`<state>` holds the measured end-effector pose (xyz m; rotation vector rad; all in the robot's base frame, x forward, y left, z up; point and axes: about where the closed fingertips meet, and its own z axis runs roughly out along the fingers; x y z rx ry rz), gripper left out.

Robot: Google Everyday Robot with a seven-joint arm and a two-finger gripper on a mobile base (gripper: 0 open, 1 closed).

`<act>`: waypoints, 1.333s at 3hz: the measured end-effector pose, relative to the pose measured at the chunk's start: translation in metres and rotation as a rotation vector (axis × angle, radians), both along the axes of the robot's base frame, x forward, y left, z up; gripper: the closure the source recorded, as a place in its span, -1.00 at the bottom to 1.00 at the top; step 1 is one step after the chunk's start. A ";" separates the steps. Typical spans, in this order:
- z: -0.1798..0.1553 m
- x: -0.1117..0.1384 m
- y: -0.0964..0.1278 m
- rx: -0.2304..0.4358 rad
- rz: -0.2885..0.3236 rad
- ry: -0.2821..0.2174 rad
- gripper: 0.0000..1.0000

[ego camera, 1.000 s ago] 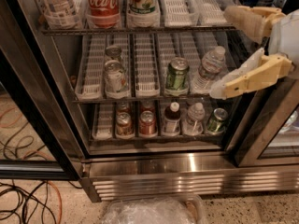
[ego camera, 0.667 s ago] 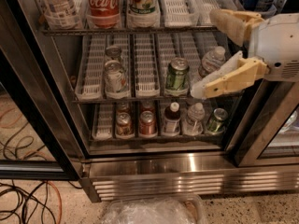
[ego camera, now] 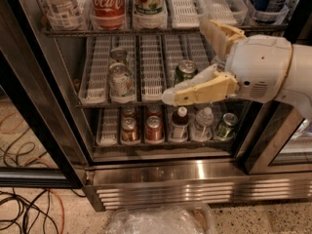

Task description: Pick blue plastic bottle from top shelf of fridge

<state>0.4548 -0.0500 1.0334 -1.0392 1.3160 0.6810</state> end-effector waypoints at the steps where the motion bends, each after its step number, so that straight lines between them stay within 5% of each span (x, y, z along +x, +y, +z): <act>1: 0.009 0.000 0.023 0.103 -0.051 0.001 -1.00; 2: 0.010 0.000 0.034 0.108 -0.056 -0.007 -1.00; 4: -0.006 0.015 0.068 0.204 -0.206 -0.026 -1.00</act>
Offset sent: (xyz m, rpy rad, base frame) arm 0.0010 0.0149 0.0023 0.0766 0.0032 -0.0459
